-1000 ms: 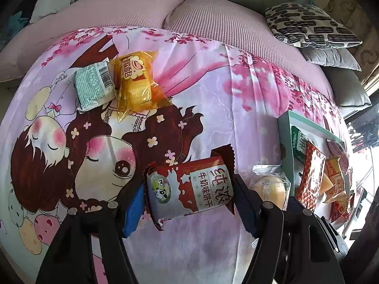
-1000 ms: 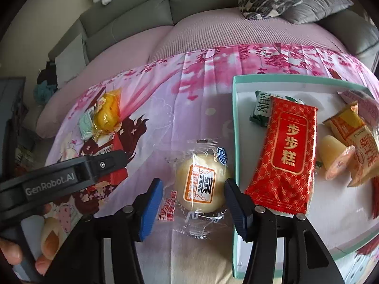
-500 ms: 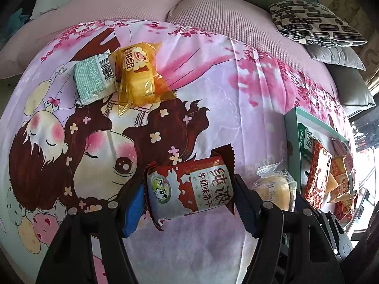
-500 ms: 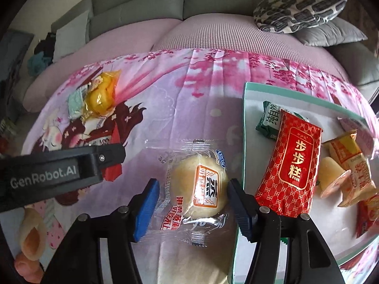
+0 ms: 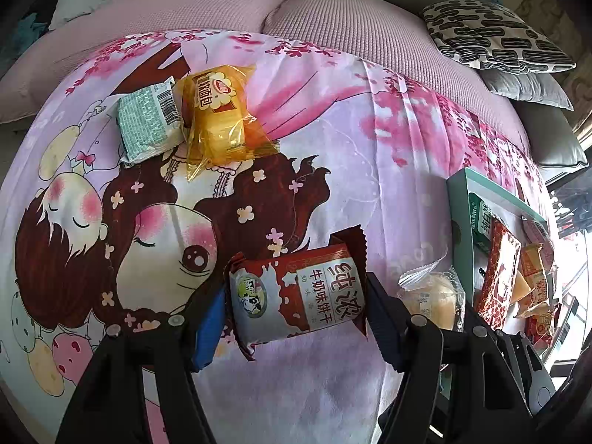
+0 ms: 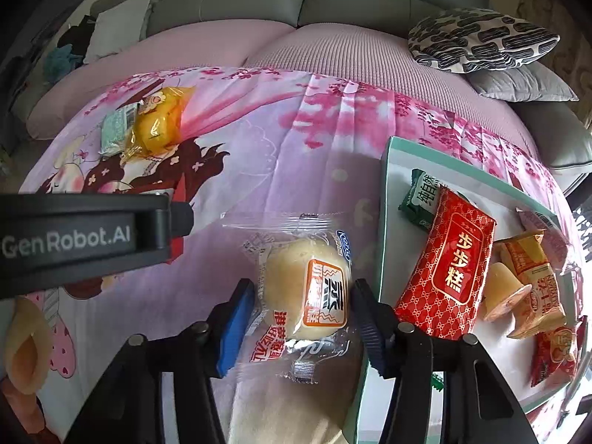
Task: Organize snacks
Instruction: 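Lift the biscuit pack and bun and carry both toward the tray, then lower both held snacks over the tray and open both tools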
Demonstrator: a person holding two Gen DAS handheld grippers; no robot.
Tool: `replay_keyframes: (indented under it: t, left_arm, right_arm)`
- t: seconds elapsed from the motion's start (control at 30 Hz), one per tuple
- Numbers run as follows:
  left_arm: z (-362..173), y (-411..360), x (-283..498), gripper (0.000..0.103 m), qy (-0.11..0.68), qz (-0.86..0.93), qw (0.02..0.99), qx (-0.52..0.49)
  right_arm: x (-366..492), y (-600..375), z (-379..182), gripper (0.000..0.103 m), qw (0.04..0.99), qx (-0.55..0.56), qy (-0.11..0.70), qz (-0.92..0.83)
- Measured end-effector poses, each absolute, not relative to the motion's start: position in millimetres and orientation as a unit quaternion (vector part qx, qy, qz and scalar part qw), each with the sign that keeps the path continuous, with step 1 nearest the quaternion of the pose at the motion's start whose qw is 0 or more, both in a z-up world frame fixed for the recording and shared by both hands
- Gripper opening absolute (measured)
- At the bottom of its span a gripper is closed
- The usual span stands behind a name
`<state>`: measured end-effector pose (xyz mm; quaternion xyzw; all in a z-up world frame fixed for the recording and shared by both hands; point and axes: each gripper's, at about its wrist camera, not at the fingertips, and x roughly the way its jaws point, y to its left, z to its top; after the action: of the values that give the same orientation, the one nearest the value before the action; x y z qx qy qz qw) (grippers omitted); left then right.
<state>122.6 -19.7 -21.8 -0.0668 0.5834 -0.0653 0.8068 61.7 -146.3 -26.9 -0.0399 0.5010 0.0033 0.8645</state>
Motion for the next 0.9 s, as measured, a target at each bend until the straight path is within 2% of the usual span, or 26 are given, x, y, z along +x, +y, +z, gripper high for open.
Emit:
replay_keyframes:
  t: [0.23, 0.9]
  left_arm:
    - [-21.4, -19.4, 122.6, 0.071, 0.581, -0.065, 0.808, -0.068]
    - [21.9, -16.4, 112.5, 0.071, 0.527, -0.072, 0.842, -0.088]
  right_arm:
    - [58.2, -148.6, -20.8, 0.051, 0.868, -0.029, 0.495, 0.002]
    - [34.3, -169.3, 28.2, 0.051, 0.900, 0.034, 0.433, 0.012]
